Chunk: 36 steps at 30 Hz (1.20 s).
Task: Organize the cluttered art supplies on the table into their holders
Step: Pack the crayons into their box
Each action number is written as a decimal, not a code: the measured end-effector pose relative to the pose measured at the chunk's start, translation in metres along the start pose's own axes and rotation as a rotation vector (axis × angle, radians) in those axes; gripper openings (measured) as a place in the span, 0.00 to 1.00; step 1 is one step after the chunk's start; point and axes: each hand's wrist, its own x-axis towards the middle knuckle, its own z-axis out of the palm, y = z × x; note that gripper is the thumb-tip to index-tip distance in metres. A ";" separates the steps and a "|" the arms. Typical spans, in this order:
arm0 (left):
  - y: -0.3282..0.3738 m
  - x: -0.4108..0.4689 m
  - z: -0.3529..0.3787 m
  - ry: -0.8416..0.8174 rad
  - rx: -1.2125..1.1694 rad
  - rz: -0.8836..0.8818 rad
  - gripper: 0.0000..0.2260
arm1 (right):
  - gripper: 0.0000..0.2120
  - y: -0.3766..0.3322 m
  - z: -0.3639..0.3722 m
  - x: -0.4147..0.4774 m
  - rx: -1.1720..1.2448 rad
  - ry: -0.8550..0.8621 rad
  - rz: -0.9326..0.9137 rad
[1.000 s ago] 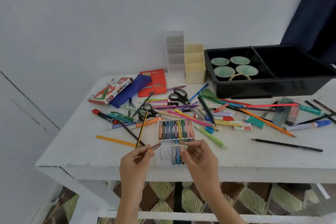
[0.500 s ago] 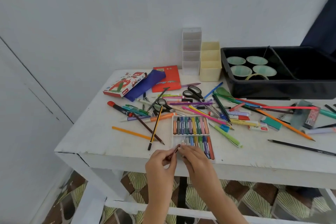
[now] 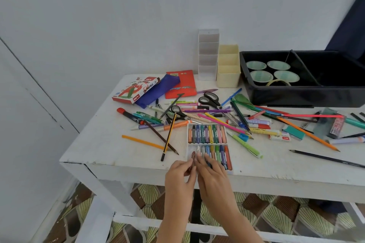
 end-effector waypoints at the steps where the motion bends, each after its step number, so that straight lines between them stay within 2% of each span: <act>1: 0.000 0.000 -0.002 -0.027 -0.003 0.015 0.13 | 0.21 0.000 -0.002 0.001 0.029 0.011 0.023; 5: 0.001 0.002 -0.003 -0.146 0.001 0.034 0.14 | 0.19 0.003 -0.004 0.002 0.225 0.049 0.115; 11: 0.001 0.012 0.001 -0.232 -0.108 -0.048 0.10 | 0.21 0.009 0.002 -0.006 0.315 0.045 0.072; 15: -0.002 0.014 0.001 -0.255 -0.149 -0.057 0.07 | 0.15 0.014 0.002 -0.005 0.410 0.067 0.077; 18: -0.007 0.019 -0.003 -0.275 -0.186 -0.060 0.07 | 0.20 0.017 0.000 -0.005 0.410 0.044 0.070; 23: -0.012 0.024 -0.001 -0.296 -0.154 -0.002 0.06 | 0.19 0.017 0.000 -0.006 0.405 0.014 0.081; 26: -0.014 0.028 0.003 -0.286 -0.142 -0.048 0.05 | 0.21 0.019 -0.001 -0.005 0.409 0.000 0.087; 31: -0.015 0.030 0.003 -0.309 0.037 0.064 0.11 | 0.23 0.021 -0.001 -0.004 0.413 -0.060 0.125; 34: -0.014 0.033 0.005 -0.422 0.068 0.065 0.14 | 0.23 0.021 -0.005 -0.002 0.373 -0.099 0.136; 36: -0.014 0.034 0.009 -0.395 0.069 0.087 0.14 | 0.22 0.018 -0.013 0.007 0.330 -0.081 0.134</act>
